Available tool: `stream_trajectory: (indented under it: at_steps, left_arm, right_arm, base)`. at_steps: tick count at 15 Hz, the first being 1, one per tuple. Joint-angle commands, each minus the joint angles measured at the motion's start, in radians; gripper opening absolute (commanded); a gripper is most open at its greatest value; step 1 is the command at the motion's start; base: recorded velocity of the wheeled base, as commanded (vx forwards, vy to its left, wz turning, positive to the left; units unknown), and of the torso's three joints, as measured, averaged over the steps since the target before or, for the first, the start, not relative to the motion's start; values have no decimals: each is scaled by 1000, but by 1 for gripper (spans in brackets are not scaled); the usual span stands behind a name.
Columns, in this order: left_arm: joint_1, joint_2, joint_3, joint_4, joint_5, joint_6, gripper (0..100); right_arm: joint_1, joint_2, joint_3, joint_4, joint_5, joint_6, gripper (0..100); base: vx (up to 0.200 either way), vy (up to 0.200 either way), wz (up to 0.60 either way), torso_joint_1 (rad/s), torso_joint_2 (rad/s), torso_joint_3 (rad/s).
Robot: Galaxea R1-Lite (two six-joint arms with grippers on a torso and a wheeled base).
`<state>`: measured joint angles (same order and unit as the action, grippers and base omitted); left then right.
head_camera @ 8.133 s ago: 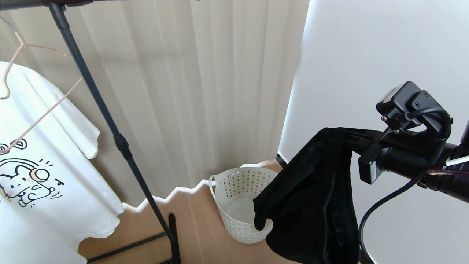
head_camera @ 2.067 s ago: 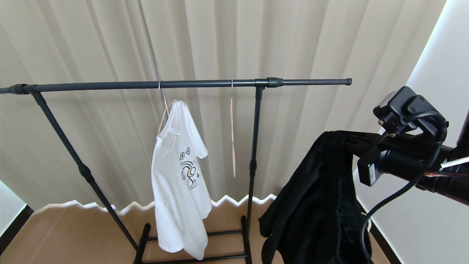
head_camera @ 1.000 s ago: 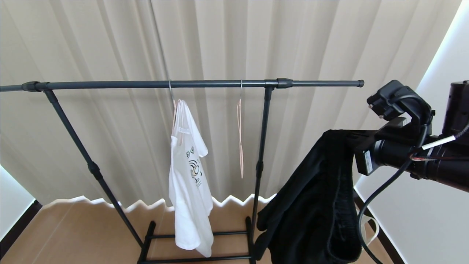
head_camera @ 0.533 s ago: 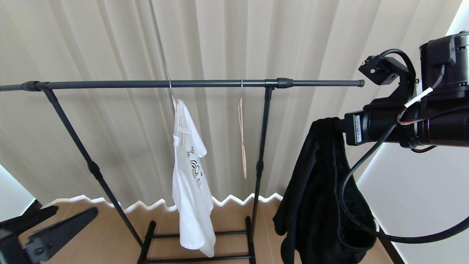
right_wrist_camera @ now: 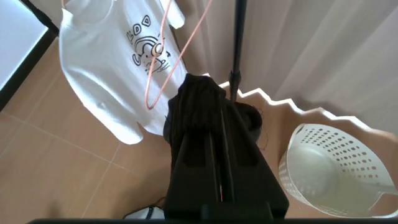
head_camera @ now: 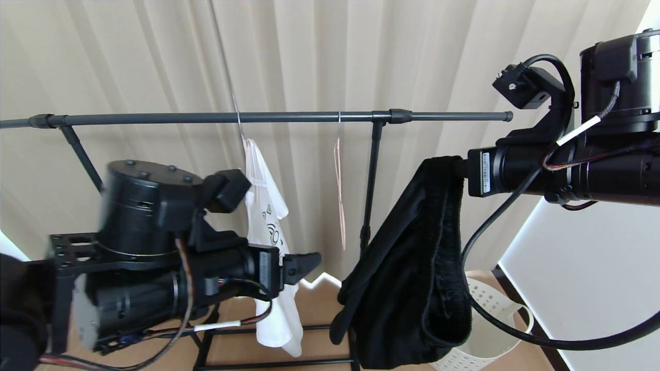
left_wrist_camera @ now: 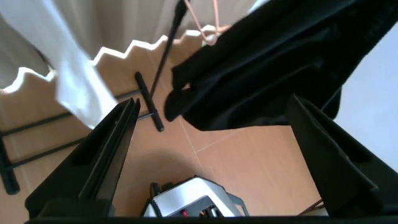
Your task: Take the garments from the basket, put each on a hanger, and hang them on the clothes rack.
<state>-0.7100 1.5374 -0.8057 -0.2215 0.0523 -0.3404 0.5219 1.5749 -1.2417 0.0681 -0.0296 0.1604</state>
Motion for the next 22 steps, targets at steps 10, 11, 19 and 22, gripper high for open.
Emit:
stream_trajectory:
  at_steps: [10,11,19,22]
  left_arm:
    - [-224,486,-296,-151,37,-109,100]
    - [-224,487,-313,-151,38,-115,100]
    - [-223,567,-325,-151,241,-112,100]
    - [-232,566,-286,-151,244,-117,100]
  right_arm:
    - [70,97,-12,-100,-112,19,0]
    - [70,97,-18,-100,-115,24,0]
    - [89,60,-38,-100,-179,65,0]
    - [89,47,-45,-100,-179,85,0]
  base:
    - [0,0,0,0,0,0]
    - [0,0,0,0,0,0]
    - [0,0,0,0,0,0]
    - [0,0,0,0,0,0]
